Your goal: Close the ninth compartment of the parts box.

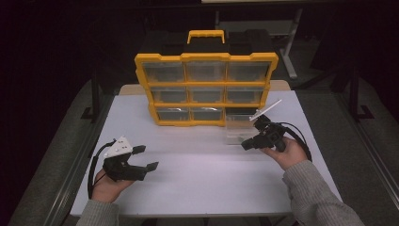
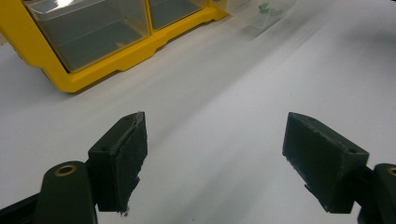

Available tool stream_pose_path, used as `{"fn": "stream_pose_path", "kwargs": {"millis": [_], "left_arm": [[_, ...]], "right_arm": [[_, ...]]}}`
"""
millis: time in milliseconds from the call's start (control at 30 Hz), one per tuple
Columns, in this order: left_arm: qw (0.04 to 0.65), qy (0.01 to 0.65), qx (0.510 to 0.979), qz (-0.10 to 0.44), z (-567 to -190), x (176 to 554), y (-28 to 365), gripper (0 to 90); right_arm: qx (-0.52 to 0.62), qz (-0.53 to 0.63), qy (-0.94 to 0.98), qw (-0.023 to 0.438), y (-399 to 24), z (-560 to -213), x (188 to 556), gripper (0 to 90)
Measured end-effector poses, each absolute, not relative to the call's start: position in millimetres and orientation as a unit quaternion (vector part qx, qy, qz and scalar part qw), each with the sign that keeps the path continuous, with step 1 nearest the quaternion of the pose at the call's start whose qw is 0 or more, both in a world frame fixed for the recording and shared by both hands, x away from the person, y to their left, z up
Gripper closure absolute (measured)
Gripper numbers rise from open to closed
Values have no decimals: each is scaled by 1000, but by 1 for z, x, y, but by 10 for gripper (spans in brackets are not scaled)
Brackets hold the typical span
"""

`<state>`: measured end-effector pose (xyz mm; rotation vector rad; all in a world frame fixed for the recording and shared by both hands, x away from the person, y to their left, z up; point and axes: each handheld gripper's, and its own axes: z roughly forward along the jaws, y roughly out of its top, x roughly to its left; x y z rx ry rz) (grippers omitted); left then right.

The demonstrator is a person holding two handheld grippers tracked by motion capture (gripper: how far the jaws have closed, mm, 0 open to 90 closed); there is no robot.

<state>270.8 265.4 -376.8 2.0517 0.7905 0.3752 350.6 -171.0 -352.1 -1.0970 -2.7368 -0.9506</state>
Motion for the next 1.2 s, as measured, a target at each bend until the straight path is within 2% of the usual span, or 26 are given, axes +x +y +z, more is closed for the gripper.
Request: {"fn": "stream_pose_path", "kwargs": {"millis": [33,200,1200], "left_arm": [[440,318,826,152,-376,270,265,216],[441,318,825,152,-377,271,265,214],[441,316,826,154,-376,269,265,214]], "right_arm": [[-355,-303,-884,20,-170,-353,351,877],[-361,-299,-883,19,-171,-356,353,888],[-383,-282,-879,-4,-163,-368,371,890]]}}
